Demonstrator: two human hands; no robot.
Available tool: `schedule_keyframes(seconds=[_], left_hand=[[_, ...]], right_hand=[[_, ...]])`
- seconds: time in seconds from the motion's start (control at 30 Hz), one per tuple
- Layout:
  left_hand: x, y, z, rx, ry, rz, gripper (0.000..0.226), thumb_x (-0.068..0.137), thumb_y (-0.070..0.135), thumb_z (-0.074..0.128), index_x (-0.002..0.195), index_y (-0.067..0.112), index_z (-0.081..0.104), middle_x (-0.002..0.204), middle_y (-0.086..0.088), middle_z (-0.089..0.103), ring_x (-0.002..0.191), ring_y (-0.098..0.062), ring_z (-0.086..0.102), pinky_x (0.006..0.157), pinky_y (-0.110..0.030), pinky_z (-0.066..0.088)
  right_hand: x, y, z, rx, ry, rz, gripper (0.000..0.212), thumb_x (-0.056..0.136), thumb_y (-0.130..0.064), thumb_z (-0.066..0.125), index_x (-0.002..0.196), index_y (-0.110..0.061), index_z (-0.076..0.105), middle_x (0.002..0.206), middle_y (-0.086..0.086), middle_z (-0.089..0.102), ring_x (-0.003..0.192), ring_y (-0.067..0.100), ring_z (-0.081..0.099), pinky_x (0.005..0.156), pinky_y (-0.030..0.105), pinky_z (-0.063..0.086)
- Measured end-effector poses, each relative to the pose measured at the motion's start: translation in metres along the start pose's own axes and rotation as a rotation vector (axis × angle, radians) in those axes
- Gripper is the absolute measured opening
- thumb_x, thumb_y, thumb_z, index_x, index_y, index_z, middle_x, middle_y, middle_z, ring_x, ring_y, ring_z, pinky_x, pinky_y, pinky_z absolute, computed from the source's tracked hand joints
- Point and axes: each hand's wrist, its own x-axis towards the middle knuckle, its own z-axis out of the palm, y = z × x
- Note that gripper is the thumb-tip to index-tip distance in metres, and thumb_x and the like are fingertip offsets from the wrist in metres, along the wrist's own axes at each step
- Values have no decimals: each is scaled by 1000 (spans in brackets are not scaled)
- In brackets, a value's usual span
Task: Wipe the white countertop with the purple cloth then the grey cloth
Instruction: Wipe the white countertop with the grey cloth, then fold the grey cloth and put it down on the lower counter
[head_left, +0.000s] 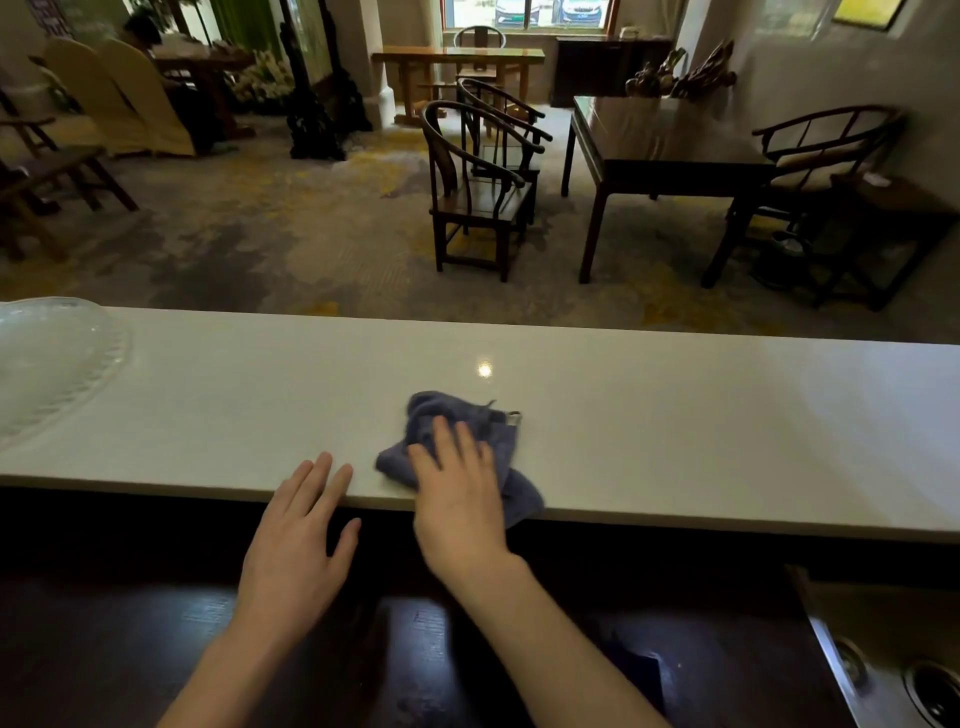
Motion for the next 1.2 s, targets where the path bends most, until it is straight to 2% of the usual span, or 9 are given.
schedule_keyframes(seconds=[0.13,0.23,0.63,0.7,0.8,0.9,0.97,1.13,1.2], left_hand=[[0,-2,0,4,-17,-19,57,87,32,54,140,8,51,150,-11,47,143,-28,37,117,-39,29],[1,-1,-1,15,-9,-15,61,87,41,42,137,8,54,148,-12,49,141,-29,39,116,-40,30],[0,0,-5,-20,4,-16,63,87,43,37,141,13,51,152,-9,44,142,-29,39,116,-44,32],[-1,1,-6,-25,4,-17,63,87,43,37,140,12,52,152,-10,45,142,-30,39,116,-44,32],[1,3,-6,-30,4,-20,61,87,42,43,138,11,54,150,-13,46,141,-31,40,116,-44,31],[7,9,-10,-103,10,-74,51,89,32,62,135,11,57,148,-15,49,138,-32,42,116,-45,31],[14,18,-14,-182,40,-82,50,87,27,69,133,11,58,146,-14,51,136,-31,44,115,-45,33],[36,60,-34,-530,199,-4,50,85,30,71,133,17,59,143,-2,54,132,-17,49,111,-28,34],[46,75,-46,-671,261,61,51,84,35,70,132,22,58,139,2,56,129,-11,51,109,-34,41]], right_hand=[[18,-33,17,30,-87,-155,56,99,-14,51,153,-14,38,171,13,12,157,31,3,126,46,-2],[42,-28,13,12,-81,-167,49,102,-13,48,150,-14,43,170,11,18,156,31,10,126,44,5],[92,59,-38,-83,25,141,41,107,-14,39,147,-15,47,167,12,27,154,32,20,122,41,20],[92,65,-46,13,26,168,39,107,-12,41,145,-16,50,165,11,32,153,31,23,123,42,23],[84,62,-59,331,109,194,32,108,-17,43,138,-19,56,147,9,55,133,29,50,110,39,39],[65,58,-79,646,150,203,27,108,-30,44,130,-33,59,114,-12,65,97,5,59,86,21,44],[54,56,-95,742,155,214,21,107,-35,43,116,-45,59,98,-26,62,88,-4,57,77,17,43],[26,49,-124,997,99,152,29,104,-40,47,96,-59,67,104,-20,74,103,3,69,93,33,55],[14,47,-132,1071,93,124,30,105,-38,48,96,-57,70,107,-18,77,104,4,71,95,36,57]])
